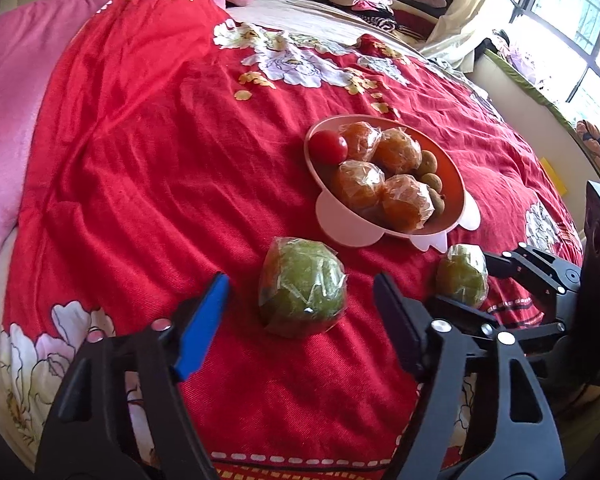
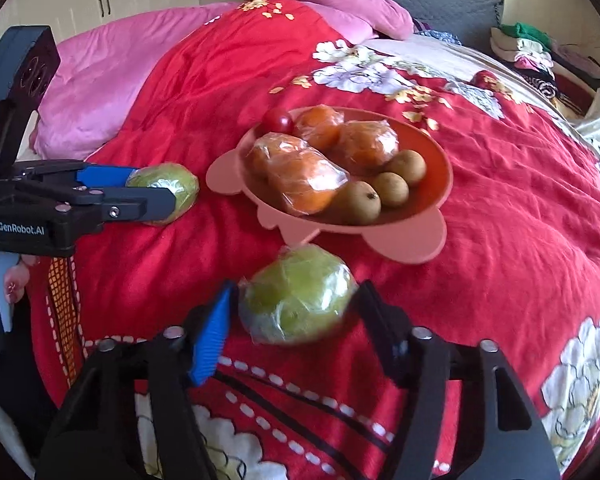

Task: Organize fruits
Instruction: 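Grasp a bagged green fruit with the right tool while the left tool grasps the other, then lift both bagged green fruits and carry them over the pink bowl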

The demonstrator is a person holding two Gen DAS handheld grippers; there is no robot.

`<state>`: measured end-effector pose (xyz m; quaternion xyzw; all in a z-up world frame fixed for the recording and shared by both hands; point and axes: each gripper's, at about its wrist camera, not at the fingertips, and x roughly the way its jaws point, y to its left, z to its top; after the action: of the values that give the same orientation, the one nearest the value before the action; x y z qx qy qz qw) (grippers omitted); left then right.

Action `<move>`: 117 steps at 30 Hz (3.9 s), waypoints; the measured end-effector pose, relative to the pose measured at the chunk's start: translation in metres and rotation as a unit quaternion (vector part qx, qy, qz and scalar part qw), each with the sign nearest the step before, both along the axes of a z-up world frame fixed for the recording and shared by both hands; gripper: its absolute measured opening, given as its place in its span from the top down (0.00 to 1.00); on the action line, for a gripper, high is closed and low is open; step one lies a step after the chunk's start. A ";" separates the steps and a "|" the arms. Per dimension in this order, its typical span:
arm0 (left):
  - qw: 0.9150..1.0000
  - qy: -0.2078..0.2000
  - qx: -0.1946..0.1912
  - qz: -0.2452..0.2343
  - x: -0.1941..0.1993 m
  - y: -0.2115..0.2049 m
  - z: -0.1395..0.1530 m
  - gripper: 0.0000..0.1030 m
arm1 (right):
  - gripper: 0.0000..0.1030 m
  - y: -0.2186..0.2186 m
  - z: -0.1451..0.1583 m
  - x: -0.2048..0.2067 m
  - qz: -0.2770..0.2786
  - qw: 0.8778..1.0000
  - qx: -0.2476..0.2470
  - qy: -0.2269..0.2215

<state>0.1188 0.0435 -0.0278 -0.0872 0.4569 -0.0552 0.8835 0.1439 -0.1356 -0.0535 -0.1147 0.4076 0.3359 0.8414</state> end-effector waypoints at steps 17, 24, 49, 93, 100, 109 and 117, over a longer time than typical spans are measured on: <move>1.000 0.011 0.006 -0.004 0.010 -0.003 -0.011 0.65 | 0.53 -0.018 0.014 -0.010 -0.002 0.998 0.058 0.027; 1.000 0.004 -0.006 -0.009 0.005 -0.005 0.001 0.65 | 0.53 -0.030 0.027 -0.010 -0.014 0.997 0.075 0.018; 0.998 -0.025 -0.008 -0.052 0.040 -0.042 0.046 0.65 | 0.53 -0.060 0.052 0.009 -0.052 0.994 0.097 -0.008; 0.998 0.011 -0.029 -0.061 0.110 -0.052 0.023 0.65 | 0.53 -0.045 0.038 0.069 -0.044 0.997 0.065 -0.015; 0.998 0.006 -0.038 -0.058 0.111 -0.049 0.026 0.63 | 0.53 -0.032 0.036 0.070 -0.029 0.998 0.055 -0.019; 0.998 0.003 -0.039 -0.058 0.112 -0.049 0.028 0.63 | 0.53 -0.021 0.030 0.073 -0.024 0.999 0.044 -0.020; 0.998 0.002 -0.039 -0.058 0.112 -0.049 0.029 0.63 | 0.51 -0.020 0.026 0.073 -0.023 0.999 0.040 -0.018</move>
<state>0.2306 -0.0058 0.0010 -0.0951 0.4608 -0.1235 0.8737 0.2169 -0.1554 -0.0273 -0.0776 0.3809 0.3307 0.8599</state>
